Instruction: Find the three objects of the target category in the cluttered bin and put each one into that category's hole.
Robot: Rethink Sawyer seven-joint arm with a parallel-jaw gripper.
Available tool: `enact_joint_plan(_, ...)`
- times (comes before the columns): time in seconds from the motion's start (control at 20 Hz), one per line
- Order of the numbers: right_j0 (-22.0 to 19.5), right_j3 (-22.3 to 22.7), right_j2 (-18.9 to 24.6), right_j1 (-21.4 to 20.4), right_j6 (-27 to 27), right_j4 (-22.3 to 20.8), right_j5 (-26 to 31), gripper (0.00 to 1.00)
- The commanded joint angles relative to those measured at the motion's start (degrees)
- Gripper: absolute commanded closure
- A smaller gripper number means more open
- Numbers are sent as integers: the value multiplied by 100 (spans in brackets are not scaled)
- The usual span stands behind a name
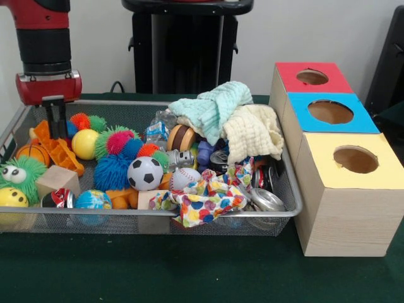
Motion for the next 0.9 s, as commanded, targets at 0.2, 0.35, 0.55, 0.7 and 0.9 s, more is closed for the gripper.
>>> enact_joint_plan(0.2,-342,18,414,72,-261,122,887,100)
enact_joint_plan(0.35,-351,38,433,90,-201,99,859,100)
enact_joint_plan(0.55,-357,32,448,97,-196,74,891,100)
enact_joint_plan(0.7,-369,24,455,112,-196,54,887,100)
enact_joint_plan(0.9,-374,25,461,110,-214,73,946,100)
